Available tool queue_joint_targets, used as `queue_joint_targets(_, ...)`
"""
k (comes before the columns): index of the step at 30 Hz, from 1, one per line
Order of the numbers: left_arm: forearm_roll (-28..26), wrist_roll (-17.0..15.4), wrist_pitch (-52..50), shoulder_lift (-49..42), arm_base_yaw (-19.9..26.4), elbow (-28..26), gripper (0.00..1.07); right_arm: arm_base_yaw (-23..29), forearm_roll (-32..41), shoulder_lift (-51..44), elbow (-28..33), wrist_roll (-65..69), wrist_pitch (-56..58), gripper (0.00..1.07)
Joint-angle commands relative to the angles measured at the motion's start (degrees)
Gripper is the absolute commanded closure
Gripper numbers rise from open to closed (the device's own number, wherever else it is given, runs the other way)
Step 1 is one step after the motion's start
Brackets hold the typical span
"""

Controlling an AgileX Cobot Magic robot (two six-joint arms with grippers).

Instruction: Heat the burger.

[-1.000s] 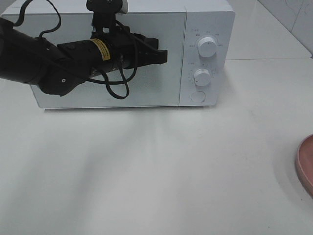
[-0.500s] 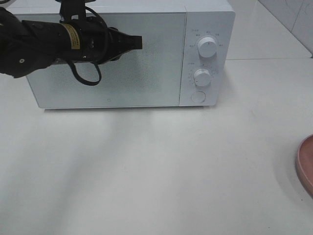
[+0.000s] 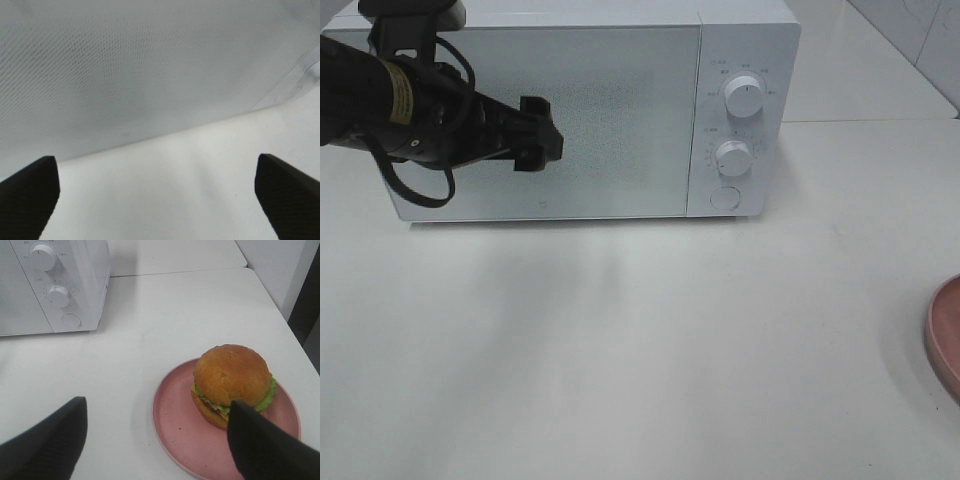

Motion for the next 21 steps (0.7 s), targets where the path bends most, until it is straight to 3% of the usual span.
queue_joint_targets(1, -1.0, 3.6, 7.7, -0.7, -2.5, 0.1, 0.07, -0.3, 0.1, -1.4, 0.1, -0.9, -0.6, 0.34)
queue_joint_targets(2, -3.3, 6.5, 9.9, -1.0, -3.4, 0.1, 0.07, -0.3, 0.1, -1.4, 0.1, -0.9, -0.6, 0.34)
queue_joint_targets(3, -3.3, 6.5, 9.9, -1.0, -3.4, 0.1, 0.07, -0.3, 0.1, -1.4, 0.1, -0.9, -0.6, 0.34)
queue_joint_targets(4, -6.5, 9.8, 10.2, -1.2, -3.6, 0.1, 0.07, -0.3, 0.1, -1.4, 0.1, -0.9, -0.6, 0.34)
queue_joint_targets(5, -6.5, 9.8, 10.2, -1.2, -3.6, 0.1, 0.07, -0.3, 0.1, -1.4, 0.1, -0.9, -0.6, 0.34)
queue_joint_targets(7, -13.5, 15.1, 10.0, -1.9, -3.5, 0.1, 0.07, -0.3, 0.1, -1.4, 0.1, -0.9, -0.6, 0.34)
queue_joint_targets(8, -13.5, 15.1, 10.0, -1.9, -3.5, 0.1, 0.07, -0.3, 0.1, -1.4, 0.1, -0.9, -0.6, 0.34)
queue_joint_targets(10, -20.6, 22.1, 11.3, -3.1, -3.5, 0.1, 0.07, -0.3, 0.1, -1.4, 0.1, -0.9, -0.6, 0.34)
queue_joint_targets(11, -20.6, 22.1, 11.3, -3.1, -3.5, 0.1, 0.07, -0.3, 0.1, -1.4, 0.1, -0.9, -0.6, 0.34)
queue_joint_targets(12, -24.5, 27.3, 13.1, -4.4, -3.5, 0.1, 0.07, -0.3, 0.1, -1.4, 0.1, -0.9, -0.6, 0.34)
queue_joint_targets(13, -25.8, 29.3, 14.1, -5.0, -3.3, 0.1, 0.07, -0.3, 0.1, -1.4, 0.1, -0.9, -0.6, 0.34)
queue_joint_targets(17, -29.2, 32.8, 16.8, -7.0, -1.0, 0.1, 0.07, -0.3, 0.1, -1.4, 0.1, -0.9, -0.6, 0.34)
queue_joint_targets(21, -33.6, 37.8, 22.5, -11.1, 6.5, 0.1, 0.07, -0.3, 0.2, -1.4, 0.1, -0.9, -0.6, 0.34)
